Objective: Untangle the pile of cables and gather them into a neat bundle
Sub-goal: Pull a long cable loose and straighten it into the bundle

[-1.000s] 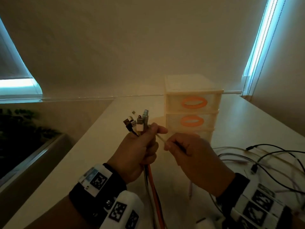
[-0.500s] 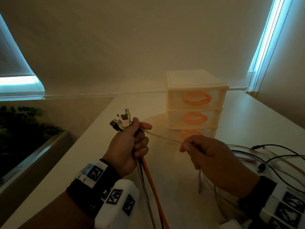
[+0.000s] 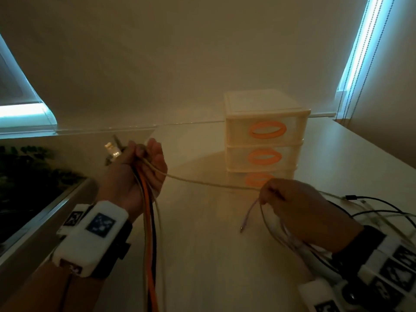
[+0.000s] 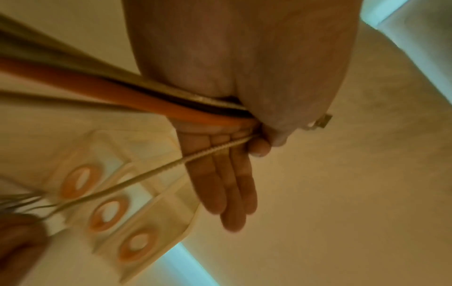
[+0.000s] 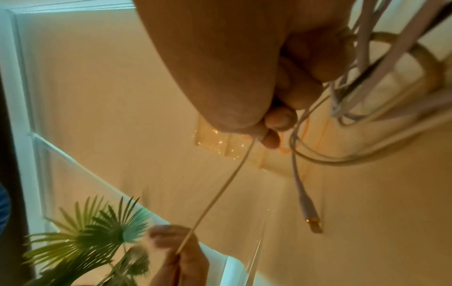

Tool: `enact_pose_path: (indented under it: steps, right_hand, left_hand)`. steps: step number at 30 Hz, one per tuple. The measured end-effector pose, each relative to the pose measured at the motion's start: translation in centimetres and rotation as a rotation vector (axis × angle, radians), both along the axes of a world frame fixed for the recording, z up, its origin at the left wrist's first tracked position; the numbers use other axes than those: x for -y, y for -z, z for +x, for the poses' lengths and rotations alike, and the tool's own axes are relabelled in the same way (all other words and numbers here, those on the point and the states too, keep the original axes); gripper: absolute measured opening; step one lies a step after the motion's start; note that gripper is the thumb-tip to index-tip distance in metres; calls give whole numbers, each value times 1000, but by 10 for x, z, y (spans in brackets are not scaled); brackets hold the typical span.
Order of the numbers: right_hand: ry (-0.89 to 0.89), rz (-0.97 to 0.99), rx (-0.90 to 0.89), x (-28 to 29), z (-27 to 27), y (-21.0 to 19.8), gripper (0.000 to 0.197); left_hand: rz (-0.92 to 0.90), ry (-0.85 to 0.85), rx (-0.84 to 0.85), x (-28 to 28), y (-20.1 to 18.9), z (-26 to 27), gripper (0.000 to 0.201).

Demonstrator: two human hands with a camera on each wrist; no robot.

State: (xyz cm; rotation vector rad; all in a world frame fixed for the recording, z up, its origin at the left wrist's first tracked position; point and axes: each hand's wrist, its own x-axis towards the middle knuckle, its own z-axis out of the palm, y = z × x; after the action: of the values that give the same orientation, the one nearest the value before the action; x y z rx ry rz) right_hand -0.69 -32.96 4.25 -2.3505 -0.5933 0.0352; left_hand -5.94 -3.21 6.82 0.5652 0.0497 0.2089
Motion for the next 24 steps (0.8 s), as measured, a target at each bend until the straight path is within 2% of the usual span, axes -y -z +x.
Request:
enact_pose_path:
  steps: [2, 5, 7, 9, 12, 14, 17, 18, 21, 24]
  right_hand:
    - [133, 92, 20, 6, 9, 1, 27]
    - [202, 226, 25, 10, 15, -2, 28]
    - [209, 328, 45, 6, 11, -4, 27]
    - [180, 440, 109, -1, 2, -6, 24]
    - [21, 609, 224, -11, -21, -14, 18]
    - [-155, 636, 220, -15, -38, -17, 16]
    - [-440, 420, 176, -19, -51, -15, 11]
    - [-479, 303, 168, -20, -50, -13, 10]
    - [-409, 28, 77, -14, -36, -8, 12]
    - [-206, 14, 167, -5, -19, 0, 30]
  left_hand:
    - [203, 259, 43, 17, 2, -4, 42]
    - [516, 626, 111, 49, 12, -13, 37]
    - [608, 815, 109, 67, 23, -18, 39]
    - [620, 910, 47, 81, 28, -21, 40]
    - [566, 836, -31, 87, 26, -22, 40]
    - [519, 726, 26, 85, 27, -18, 39]
    - [237, 587, 154, 85, 18, -13, 42]
    - [168, 506, 125, 84, 15, -11, 48]
    - [163, 276, 52, 80, 13, -10, 52]
    - [129, 261, 54, 75, 15, -7, 45]
